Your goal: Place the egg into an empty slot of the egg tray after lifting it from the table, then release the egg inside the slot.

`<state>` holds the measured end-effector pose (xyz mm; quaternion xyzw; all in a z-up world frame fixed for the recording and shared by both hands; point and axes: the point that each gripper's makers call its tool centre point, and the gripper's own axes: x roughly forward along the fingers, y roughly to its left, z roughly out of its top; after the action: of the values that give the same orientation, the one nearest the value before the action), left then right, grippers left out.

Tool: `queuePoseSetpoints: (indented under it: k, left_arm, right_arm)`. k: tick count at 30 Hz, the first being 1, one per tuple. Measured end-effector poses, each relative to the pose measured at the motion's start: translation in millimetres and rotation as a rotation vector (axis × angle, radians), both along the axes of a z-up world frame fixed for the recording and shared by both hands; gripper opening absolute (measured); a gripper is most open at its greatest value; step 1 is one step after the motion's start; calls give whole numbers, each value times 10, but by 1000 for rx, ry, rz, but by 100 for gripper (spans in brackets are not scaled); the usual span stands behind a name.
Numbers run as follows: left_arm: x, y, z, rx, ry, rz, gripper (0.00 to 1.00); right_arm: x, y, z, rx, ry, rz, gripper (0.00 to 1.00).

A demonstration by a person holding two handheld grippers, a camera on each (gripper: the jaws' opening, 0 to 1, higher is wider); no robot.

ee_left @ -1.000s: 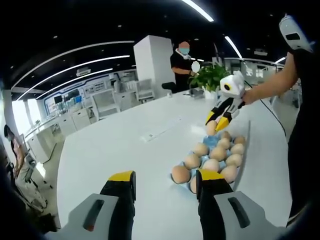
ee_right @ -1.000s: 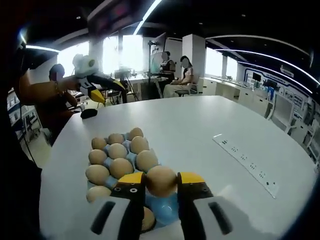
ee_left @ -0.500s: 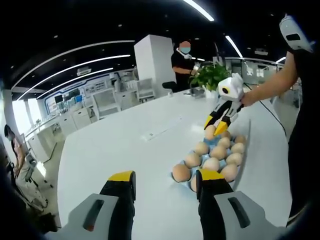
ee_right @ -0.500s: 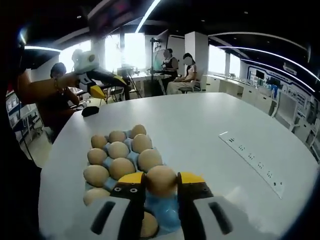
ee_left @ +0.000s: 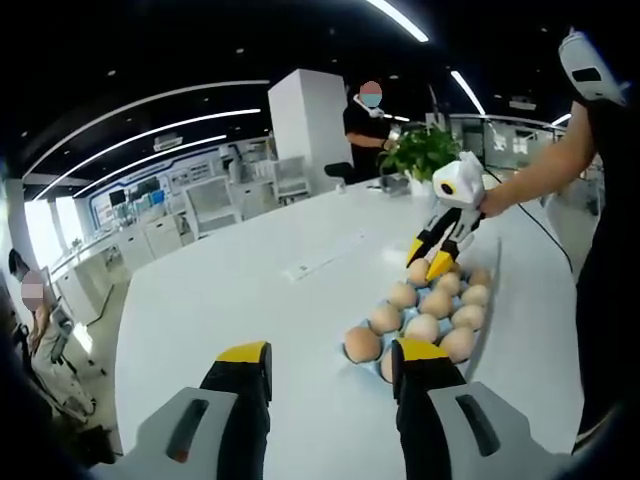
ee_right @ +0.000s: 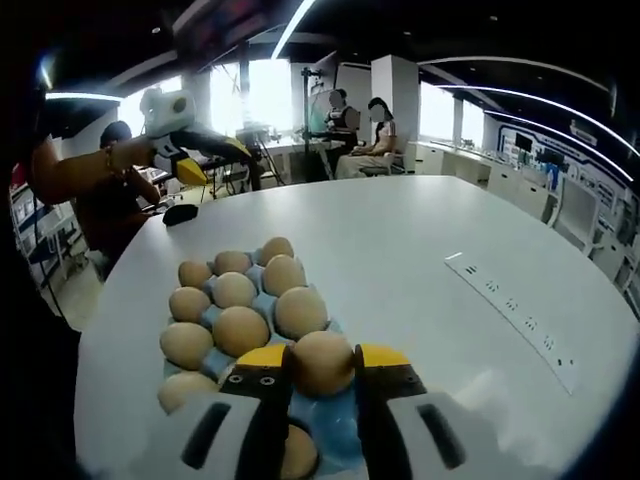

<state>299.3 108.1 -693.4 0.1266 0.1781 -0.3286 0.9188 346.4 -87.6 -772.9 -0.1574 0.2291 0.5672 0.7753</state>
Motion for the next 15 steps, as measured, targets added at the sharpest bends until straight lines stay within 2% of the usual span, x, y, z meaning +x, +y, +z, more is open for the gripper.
queuePoseSetpoints:
  k: [15]
  left_arm:
    - [10, 2, 0, -2, -1, 0, 48]
  right_arm:
    - [33, 24, -91, -22, 40, 1, 25]
